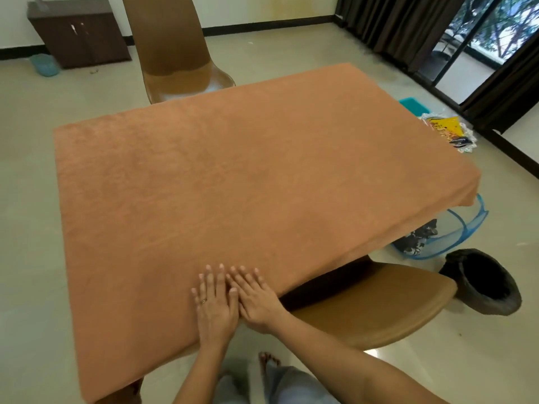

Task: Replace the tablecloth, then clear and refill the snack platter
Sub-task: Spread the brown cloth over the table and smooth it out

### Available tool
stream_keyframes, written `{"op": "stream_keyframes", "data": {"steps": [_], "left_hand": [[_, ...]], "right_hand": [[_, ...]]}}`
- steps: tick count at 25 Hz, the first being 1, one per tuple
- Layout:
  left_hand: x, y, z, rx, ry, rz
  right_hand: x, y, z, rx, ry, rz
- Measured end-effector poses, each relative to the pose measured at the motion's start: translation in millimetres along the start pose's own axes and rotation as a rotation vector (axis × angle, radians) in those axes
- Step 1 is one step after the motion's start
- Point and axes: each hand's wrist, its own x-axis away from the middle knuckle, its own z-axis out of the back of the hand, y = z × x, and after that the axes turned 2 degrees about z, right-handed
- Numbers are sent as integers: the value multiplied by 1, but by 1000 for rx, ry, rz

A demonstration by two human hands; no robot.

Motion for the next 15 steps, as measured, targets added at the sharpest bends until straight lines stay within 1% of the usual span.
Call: {"op": "stream_keyframes", "data": {"steps": [2, 4, 7, 8, 10, 12, 13, 15], "left_hand": [[4, 9, -12, -48, -32, -6], [4, -2, -12, -102, -27, -38], [4, -15, -3, -181, -28, -117], [4, -16, -3, -194, -32, -112], [4, -6, -6, -211, -57, -45], [0, 17, -14, -209, -54, 28], [-6, 34, -20, -211, -39, 34], [-22, 76, -37, -217, -27, -29]], "right_hand": [[2, 14, 3, -1, 43, -14], [6, 43, 13, 23, 42, -19], [20, 101, 29, 45, 35, -124], [27, 123, 34, 57, 20, -178], [43, 158, 44, 42, 54, -298], [51, 176, 49, 9, 71, -367], [50, 177, 49, 1, 69, -345], [44, 171, 47, 19, 68, -214]]}}
